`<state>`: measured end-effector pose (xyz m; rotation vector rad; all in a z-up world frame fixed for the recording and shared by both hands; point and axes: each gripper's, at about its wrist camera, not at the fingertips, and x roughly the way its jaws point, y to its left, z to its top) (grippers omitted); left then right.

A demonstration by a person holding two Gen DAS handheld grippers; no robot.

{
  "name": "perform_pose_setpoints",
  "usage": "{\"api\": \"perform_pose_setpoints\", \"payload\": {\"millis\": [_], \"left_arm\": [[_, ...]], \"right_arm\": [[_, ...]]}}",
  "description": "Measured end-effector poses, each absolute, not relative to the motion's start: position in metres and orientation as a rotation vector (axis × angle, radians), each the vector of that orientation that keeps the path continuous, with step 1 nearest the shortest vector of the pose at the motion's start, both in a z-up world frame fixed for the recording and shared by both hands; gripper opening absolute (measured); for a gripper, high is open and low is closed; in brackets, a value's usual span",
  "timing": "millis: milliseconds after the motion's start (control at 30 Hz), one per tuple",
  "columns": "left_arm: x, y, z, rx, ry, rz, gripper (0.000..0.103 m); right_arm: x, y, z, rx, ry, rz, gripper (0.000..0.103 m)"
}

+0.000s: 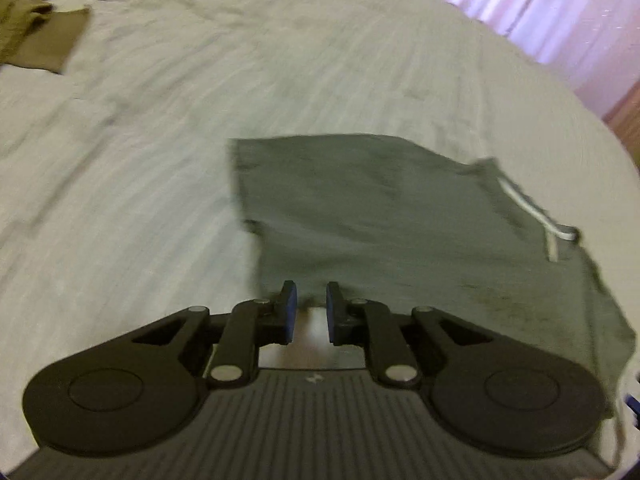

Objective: Fold clothes

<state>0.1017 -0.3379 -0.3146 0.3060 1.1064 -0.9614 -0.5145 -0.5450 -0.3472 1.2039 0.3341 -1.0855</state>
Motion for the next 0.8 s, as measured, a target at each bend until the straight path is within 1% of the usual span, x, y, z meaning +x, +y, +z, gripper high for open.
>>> {"api": "perform_pose_setpoints", "payload": {"millis": [67,100,200,233,267,300,333,467,533,633,667,700,733,767,800], "left_arm": [[0.089,-0.346,-0.317,0.282,1.123,-0.975,0.01],[0.083,-0.349,-0.318,0.268,1.132,-0.981,0.01],[0.071,-0.354,-0.32,0.228,1.16,-0.976,0.01],[0.068,-0.356,-0.321,0.222,1.165,-0.97,0.01],[0.066,-0.357,-0.323,0.222,1.167,-0.965,0.01],[0.064,-0.358,-0.324,0.223,1.167,-0.961,0.01],[0.062,-0.359,-0.324,0.226,1.166,-0.959,0.01],[0.053,-0.362,-0.325,0.25,1.138,-0.954,0.01],[0.052,-0.366,-0.332,0.262,1.147,-0.937,0.01],[0.045,-0.373,-0.344,0.287,1.167,-0.935,0.01],[0.043,-0.374,-0.345,0.297,1.168,-0.941,0.01],[0.042,-0.374,-0.345,0.302,1.166,-0.952,0.01],[0.04,-0.375,-0.345,0.307,1.165,-0.962,0.01],[0.04,-0.374,-0.345,0.31,1.16,-0.97,0.01],[0.041,-0.373,-0.343,0.312,1.151,-0.974,0.01]], "right_arm": [[-0.517,-0.569,-0.361,1.206,0.327,-1.017,0.066],[-0.517,-0.58,-0.368,1.216,0.31,-0.992,0.06],[-0.519,-0.606,-0.387,1.266,0.241,-0.952,0.059],[-0.52,-0.612,-0.393,1.293,0.211,-0.933,0.043],[-0.52,-0.618,-0.397,1.311,0.187,-0.903,0.023],[-0.518,-0.622,-0.399,1.323,0.191,-0.871,0.005],[-0.515,-0.623,-0.395,1.292,0.215,-0.842,0.003],[-0.502,-0.613,-0.351,1.029,0.28,-0.946,0.003],[-0.482,-0.607,-0.339,0.846,0.398,-1.026,0.003],[-0.452,-0.613,-0.355,0.769,0.577,-1.052,0.003],[-0.449,-0.618,-0.364,0.791,0.617,-1.052,0.004],[-0.456,-0.618,-0.364,0.849,0.584,-1.061,0.005],[-0.464,-0.617,-0.364,0.911,0.54,-1.072,0.021],[-0.471,-0.616,-0.363,0.973,0.495,-1.082,0.034],[-0.483,-0.61,-0.359,1.044,0.438,-1.1,0.065]]}}
